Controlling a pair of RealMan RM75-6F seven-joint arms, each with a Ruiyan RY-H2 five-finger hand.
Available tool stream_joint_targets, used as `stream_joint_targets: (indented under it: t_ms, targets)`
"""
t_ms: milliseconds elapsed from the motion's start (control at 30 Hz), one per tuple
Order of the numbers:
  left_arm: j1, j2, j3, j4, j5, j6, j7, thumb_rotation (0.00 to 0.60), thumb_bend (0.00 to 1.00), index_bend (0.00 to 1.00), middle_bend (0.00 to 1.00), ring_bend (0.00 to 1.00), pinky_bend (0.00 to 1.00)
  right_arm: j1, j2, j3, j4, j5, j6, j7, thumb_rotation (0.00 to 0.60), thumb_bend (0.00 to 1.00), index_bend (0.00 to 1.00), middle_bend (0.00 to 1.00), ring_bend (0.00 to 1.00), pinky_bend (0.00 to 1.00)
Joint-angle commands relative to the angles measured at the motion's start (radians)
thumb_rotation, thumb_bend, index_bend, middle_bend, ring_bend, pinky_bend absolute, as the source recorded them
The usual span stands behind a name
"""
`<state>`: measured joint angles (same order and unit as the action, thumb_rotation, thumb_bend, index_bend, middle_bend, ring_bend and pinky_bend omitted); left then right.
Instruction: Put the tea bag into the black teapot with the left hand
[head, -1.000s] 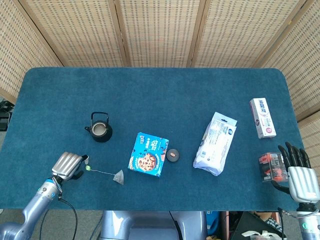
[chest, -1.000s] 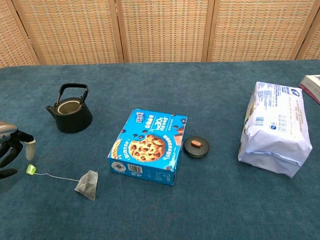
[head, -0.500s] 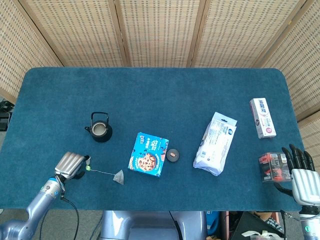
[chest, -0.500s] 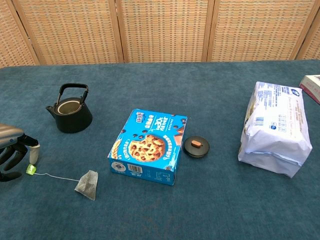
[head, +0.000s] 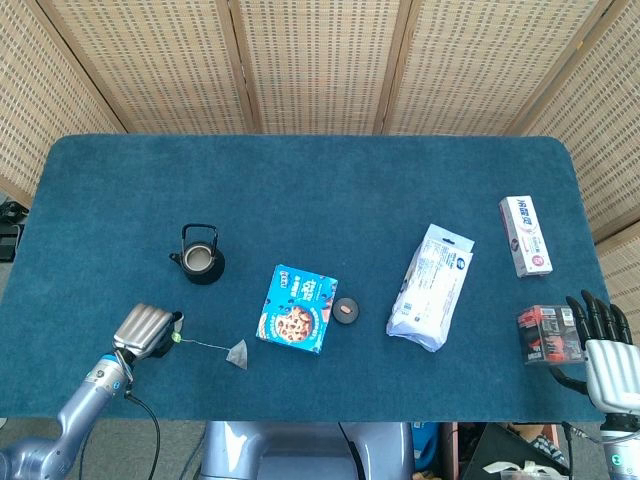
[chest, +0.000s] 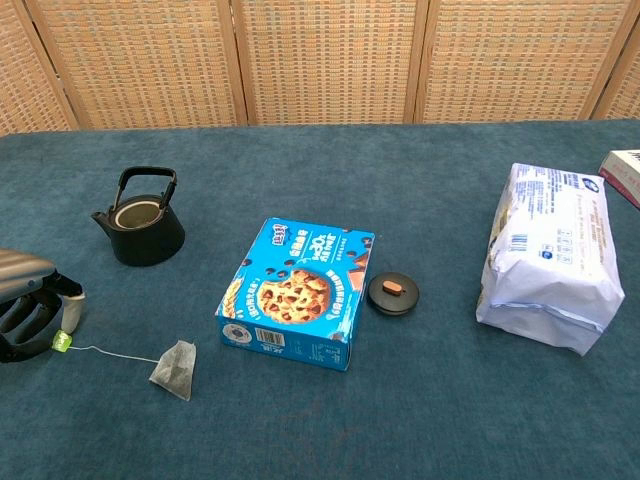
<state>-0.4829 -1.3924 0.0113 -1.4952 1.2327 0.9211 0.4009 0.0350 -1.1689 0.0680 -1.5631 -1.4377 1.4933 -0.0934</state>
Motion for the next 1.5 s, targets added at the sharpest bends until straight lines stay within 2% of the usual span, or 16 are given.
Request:
stream_joint_targets:
  t_ms: [33, 767, 1500]
  targets:
    - [-0.002, -0.001, 0.001, 0.000, -0.003, -0.002, 0.001, 0.600, 0.42, 0.50, 0.69, 0.64, 0.65, -0.001, 0.000, 0.000, 0.001, 0.001, -0.001, 0.002, 0.600, 0.00, 0.00, 0.00, 0.00, 0.00]
    - [-0.011, 0.002, 0.011, -0.027, -0.018, -0.002, -0.014, 0.600, 0.45, 0.58, 0.69, 0.64, 0.65, -0.010, -0.002, 0.001, 0.015, -0.002, 0.007, 0.020, 0.600, 0.00, 0.00, 0.00, 0.00, 0.00]
    - [-0.012, -0.005, 0.022, -0.016, -0.033, -0.002, -0.016, 0.600, 0.45, 0.60, 0.69, 0.64, 0.65, -0.026, -0.005, -0.004, 0.015, -0.007, 0.024, 0.020, 0.600, 0.00, 0.00, 0.00, 0.00, 0.00]
